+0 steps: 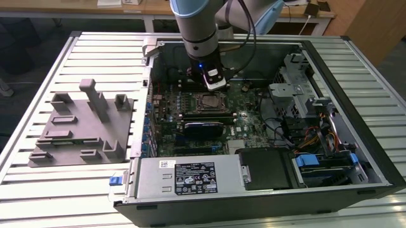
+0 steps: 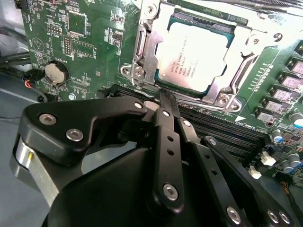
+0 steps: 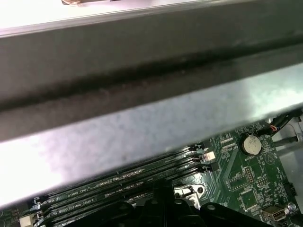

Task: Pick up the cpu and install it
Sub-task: 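Install the first cpu locking lever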

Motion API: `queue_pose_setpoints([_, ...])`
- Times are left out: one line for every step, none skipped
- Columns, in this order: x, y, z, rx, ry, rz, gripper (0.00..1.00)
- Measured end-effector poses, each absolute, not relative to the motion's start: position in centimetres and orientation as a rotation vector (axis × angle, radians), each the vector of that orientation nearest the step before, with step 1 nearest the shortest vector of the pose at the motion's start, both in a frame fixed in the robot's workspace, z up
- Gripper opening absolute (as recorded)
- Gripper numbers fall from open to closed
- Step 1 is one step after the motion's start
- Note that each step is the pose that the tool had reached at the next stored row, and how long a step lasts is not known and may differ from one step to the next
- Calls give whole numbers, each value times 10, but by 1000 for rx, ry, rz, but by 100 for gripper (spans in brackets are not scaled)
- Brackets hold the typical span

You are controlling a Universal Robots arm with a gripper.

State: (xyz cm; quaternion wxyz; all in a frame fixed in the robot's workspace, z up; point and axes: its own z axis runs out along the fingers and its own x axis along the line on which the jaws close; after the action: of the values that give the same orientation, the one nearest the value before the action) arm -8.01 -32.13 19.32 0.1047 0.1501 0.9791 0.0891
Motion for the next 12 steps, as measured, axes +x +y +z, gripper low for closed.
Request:
queue_pose_setpoints([-80, -321, 193, 442, 2886, 263, 11])
queue_pose_setpoints([-80, -321, 193, 442, 2886, 263, 11])
queue_pose_setpoints([-80, -321, 194, 442, 2886, 263, 11])
queue_pose_setpoints([-80, -321, 195, 443, 2886, 265, 11])
queue_pose_setpoints([-80, -321, 197, 443, 2886, 265, 11])
queue_pose_setpoints([-80, -321, 198, 443, 2886, 266, 11])
queue_pose_setpoints([-80, -321, 198, 443, 2886, 266, 11])
queue_pose_setpoints([-80, -321, 199, 443, 2886, 266, 11])
queue_pose_setpoints([-79, -321, 199, 444, 2886, 266, 11])
queue_pose_setpoints([-79, -321, 199, 447, 2885, 266, 11])
queue_pose_setpoints([-79, -321, 199, 452, 2884, 265, 11])
queue_pose_setpoints([-79, -321, 199, 457, 2883, 264, 11])
